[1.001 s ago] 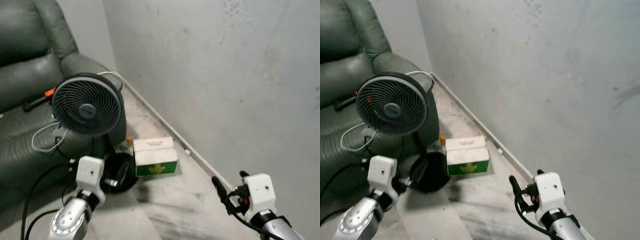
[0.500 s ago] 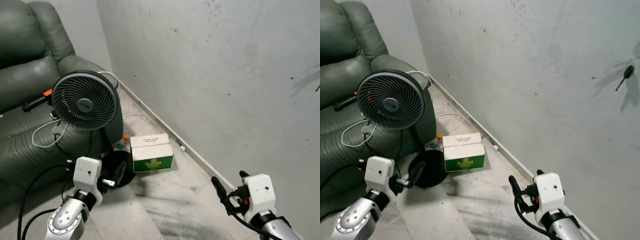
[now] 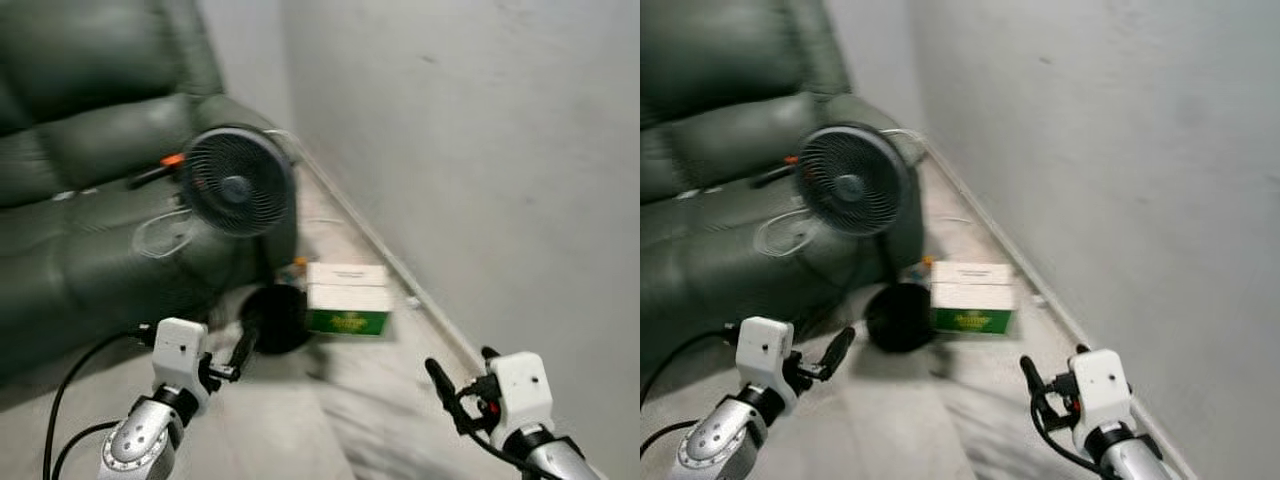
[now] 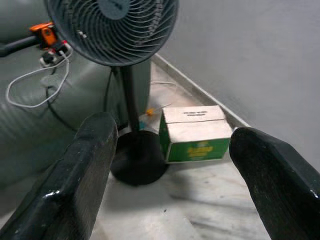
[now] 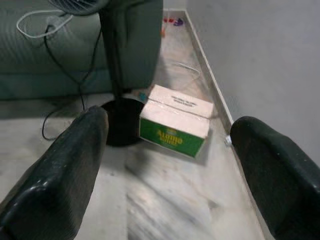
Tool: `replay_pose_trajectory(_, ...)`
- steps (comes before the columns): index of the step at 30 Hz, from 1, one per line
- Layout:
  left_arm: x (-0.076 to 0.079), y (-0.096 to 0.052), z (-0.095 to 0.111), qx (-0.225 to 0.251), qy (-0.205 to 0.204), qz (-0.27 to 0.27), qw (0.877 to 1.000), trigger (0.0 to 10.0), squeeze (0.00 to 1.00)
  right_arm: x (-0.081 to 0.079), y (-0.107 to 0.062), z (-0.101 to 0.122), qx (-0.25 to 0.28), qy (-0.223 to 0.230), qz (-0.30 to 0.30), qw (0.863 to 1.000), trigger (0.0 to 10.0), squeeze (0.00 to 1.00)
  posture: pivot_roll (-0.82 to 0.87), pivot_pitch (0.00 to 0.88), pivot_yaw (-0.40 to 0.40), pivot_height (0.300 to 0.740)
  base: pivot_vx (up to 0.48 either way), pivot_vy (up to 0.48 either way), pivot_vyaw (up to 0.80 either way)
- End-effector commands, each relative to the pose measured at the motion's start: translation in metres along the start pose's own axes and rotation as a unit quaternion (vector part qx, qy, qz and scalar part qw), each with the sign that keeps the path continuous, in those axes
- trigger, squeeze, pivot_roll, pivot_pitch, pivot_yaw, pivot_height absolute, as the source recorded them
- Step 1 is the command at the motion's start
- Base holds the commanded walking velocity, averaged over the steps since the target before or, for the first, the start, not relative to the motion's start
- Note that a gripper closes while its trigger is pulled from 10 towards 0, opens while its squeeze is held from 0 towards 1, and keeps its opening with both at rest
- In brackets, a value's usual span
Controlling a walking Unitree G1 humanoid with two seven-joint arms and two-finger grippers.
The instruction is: Hang keys on a hook
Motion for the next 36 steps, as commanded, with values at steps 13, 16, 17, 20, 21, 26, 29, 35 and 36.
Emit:
replay_pose_trajectory(13,-0.0023,0.0030,-0.0010,-0.005,0.002,-0.005,1.000,10.0,0.00,0.0008,-0.0006,0.0000,0.005,0.012,-0.006,1.000,10.0,0.00,-0.04,0.048,0.050,0.740,0.000,0.321,0.00)
replay_pose_trajectory(16,-0.0025,0.0031,-0.0011,-0.005,0.002,-0.004,1.000,10.0,0.00,-0.0003,-0.0007,0.0011,0.006,0.012,-0.006,1.000,10.0,0.00,-0.04,0.048,0.050,0.740,0.000,0.480,0.00)
replay_pose_trajectory(17,-0.0025,0.0031,-0.0012,-0.006,0.001,-0.004,1.000,10.0,0.00,-0.0008,-0.0008,0.0017,0.006,0.012,-0.006,1.000,10.0,0.00,-0.04,0.048,0.050,0.740,0.000,0.480,0.00)
replay_pose_trajectory(20,-0.0023,0.0032,-0.0012,-0.006,0.002,-0.004,1.000,10.0,0.00,-0.0018,-0.0011,0.0028,0.007,0.012,-0.005,1.000,10.0,0.00,-0.04,0.048,0.050,0.740,0.000,0.480,0.00)
replay_pose_trajectory(21,-0.0025,0.0032,-0.0013,-0.006,0.002,-0.004,1.000,10.0,0.00,-0.0020,-0.0011,0.0030,0.007,0.012,-0.005,1.000,10.0,0.00,-0.04,0.051,0.050,0.740,0.000,0.480,0.00)
replay_pose_trajectory(26,-0.0023,0.0033,-0.0014,-0.006,0.002,-0.005,1.000,10.0,0.00,-0.0021,-0.0012,0.0035,0.008,0.012,-0.005,1.000,10.0,0.00,-0.04,0.051,0.050,0.740,0.000,0.480,0.00)
replay_pose_trajectory(29,-0.0022,0.0033,-0.0015,-0.007,0.002,-0.005,1.000,10.0,0.00,-0.0020,-0.0013,0.0037,0.008,0.012,-0.005,1.000,10.0,0.00,-0.04,0.051,0.050,0.740,0.000,0.480,0.00)
replay_pose_trajectory(35,-0.0017,0.0038,-0.0012,-0.008,0.002,-0.005,1.000,10.0,0.00,-0.0005,-0.0012,0.0031,0.006,0.012,-0.007,1.000,10.0,0.00,-0.04,0.051,0.050,0.740,0.000,0.480,0.00)
replay_pose_trajectory(36,-0.0017,0.0038,-0.0013,-0.008,0.002,-0.005,1.000,10.0,0.00,-0.0004,-0.0011,0.0030,0.006,0.012,-0.007,1.000,10.0,0.00,-0.04,0.051,0.050,0.740,0.000,0.480,0.00)
Point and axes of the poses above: a point about 5 cm out from each wrist's last joint towards the gripper, its own y axis pointing out of the wrist towards the gripper, its own z axis along the axis of the wrist's last joint, x = y × z, the point moved 1 cm from there along y, pointing out of the wrist towards the gripper, and after that the axes turned 11 degrees about y, right-handed, at the moved point
